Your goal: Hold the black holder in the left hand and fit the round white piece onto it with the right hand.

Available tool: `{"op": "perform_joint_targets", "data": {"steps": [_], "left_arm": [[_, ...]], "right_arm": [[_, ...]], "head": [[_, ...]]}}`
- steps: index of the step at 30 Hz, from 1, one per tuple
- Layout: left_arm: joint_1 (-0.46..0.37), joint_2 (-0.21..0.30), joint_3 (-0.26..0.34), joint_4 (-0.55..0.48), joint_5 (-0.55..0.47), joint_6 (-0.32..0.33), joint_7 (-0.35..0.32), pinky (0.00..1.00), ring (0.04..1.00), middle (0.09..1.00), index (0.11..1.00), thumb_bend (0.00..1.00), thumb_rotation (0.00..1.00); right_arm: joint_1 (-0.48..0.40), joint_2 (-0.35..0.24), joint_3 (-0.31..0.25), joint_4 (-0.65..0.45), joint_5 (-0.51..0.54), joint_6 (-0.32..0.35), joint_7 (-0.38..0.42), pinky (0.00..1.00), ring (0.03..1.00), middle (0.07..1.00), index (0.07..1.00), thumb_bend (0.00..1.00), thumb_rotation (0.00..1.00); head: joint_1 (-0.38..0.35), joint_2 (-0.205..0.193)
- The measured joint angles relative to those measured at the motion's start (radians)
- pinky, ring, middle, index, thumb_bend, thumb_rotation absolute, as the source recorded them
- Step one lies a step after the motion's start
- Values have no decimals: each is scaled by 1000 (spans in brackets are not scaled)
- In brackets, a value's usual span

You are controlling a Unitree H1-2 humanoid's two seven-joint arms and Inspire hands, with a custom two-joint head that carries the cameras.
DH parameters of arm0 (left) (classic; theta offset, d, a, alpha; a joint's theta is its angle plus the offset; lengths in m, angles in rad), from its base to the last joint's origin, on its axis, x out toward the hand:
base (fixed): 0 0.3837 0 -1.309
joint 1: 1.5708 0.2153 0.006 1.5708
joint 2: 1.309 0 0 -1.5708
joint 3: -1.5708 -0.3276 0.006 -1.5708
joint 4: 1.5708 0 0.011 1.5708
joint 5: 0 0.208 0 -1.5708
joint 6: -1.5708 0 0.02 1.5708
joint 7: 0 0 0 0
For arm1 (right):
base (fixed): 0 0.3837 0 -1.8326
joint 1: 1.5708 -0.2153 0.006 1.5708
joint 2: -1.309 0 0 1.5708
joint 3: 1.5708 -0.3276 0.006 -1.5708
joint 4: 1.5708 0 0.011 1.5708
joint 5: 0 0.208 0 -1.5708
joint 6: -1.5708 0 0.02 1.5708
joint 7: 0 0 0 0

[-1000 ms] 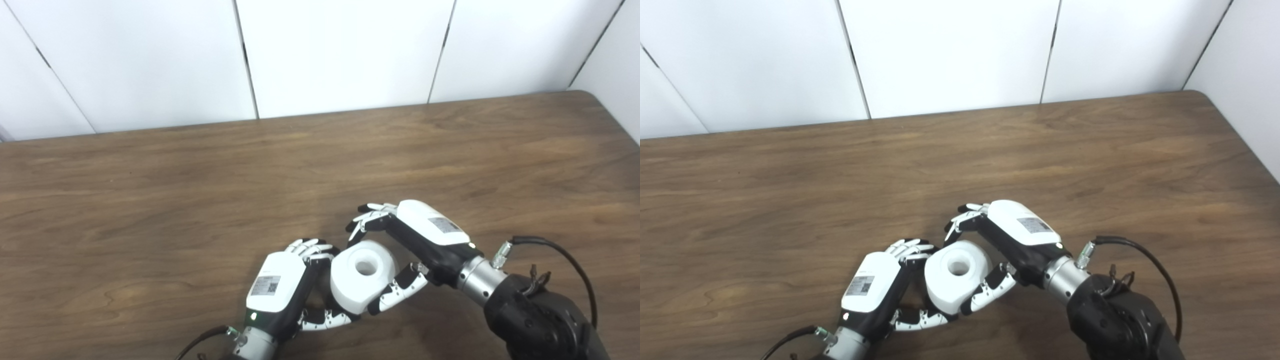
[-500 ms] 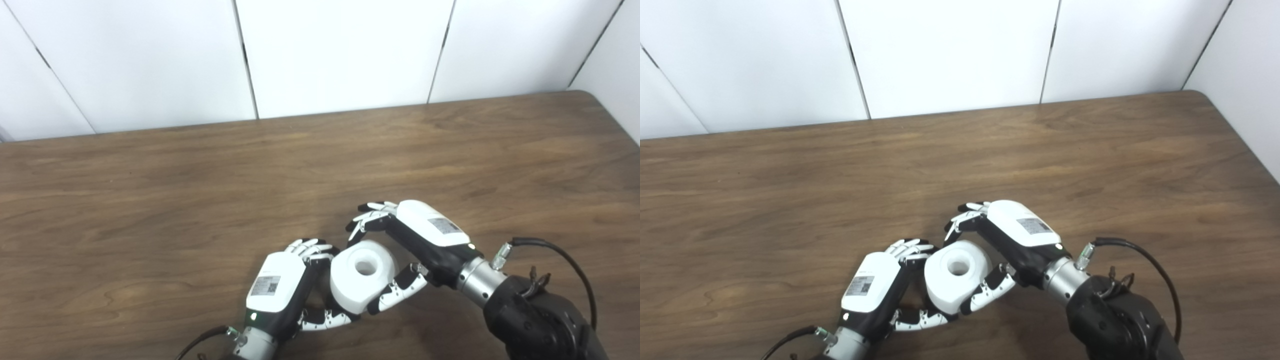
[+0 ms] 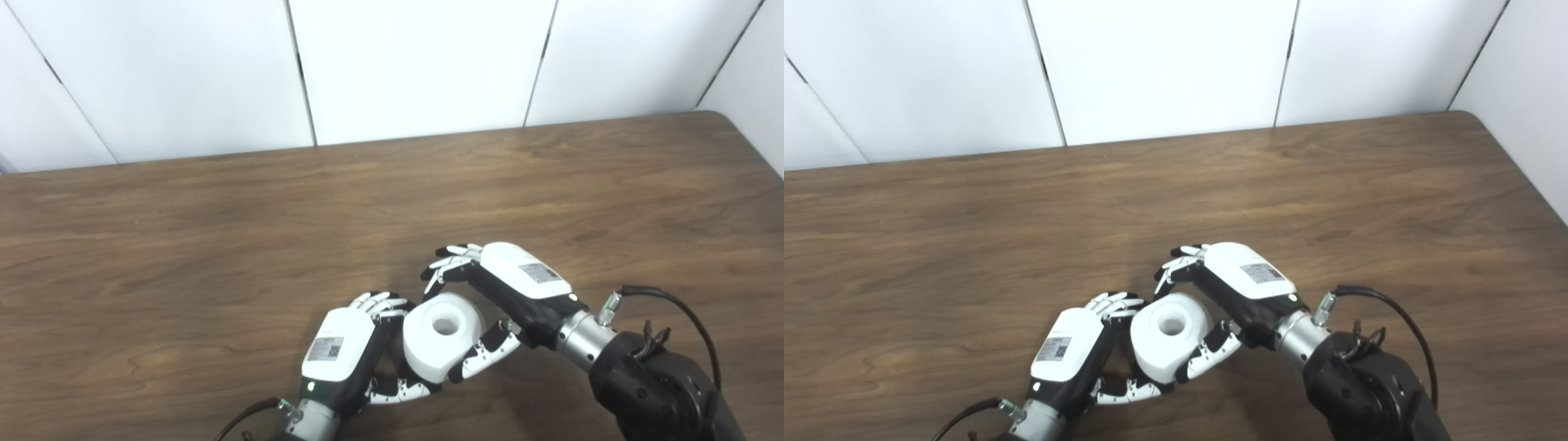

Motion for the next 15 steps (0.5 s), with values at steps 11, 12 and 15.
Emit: {"op": "perform_joint_targets", "data": {"steps": [11,12,15], "left_arm": [[-2,-1,-2,0,0,0,-2,886,861,786,488,518,45],[-2,-1,-2,0,0,0,-3,885,861,786,488,518,45],[-2,-2,-1,0,0,1,-4,887,862,786,488,518,45]], "right_arm": [[-16,-32,4,9,-9,36,73,1000,979,858,688,1000,328],[-17,-32,4,9,-9,37,74,1000,980,860,689,1000,327],[-19,-33,4,9,-9,38,79,1000,990,867,695,1000,328]], "head": [[3,0],[2,-2],[2,-3]]}}
